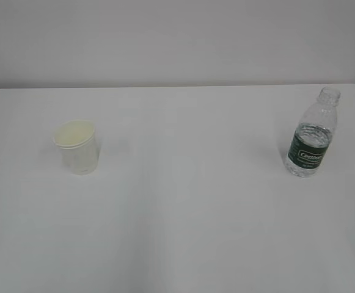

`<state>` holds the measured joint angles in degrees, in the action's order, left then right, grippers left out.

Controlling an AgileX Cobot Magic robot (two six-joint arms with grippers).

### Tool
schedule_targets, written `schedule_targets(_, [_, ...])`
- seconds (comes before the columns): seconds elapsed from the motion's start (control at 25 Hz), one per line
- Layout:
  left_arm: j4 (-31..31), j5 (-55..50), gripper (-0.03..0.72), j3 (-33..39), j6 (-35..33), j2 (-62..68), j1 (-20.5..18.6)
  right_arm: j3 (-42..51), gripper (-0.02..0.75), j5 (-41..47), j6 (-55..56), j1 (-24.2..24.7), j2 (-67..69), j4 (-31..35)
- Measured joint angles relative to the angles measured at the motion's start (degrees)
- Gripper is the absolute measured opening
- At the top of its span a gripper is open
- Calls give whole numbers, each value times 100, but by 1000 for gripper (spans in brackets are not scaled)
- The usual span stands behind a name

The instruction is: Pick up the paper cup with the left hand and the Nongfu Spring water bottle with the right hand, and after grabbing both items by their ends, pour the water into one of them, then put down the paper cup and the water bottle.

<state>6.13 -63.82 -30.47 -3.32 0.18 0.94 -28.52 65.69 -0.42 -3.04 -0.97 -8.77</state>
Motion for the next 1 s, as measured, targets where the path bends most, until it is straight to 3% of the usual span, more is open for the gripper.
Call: schedule_targets(1.0, [0, 8, 461, 0, 0, 50, 0, 0, 586, -25, 0, 0, 0, -17])
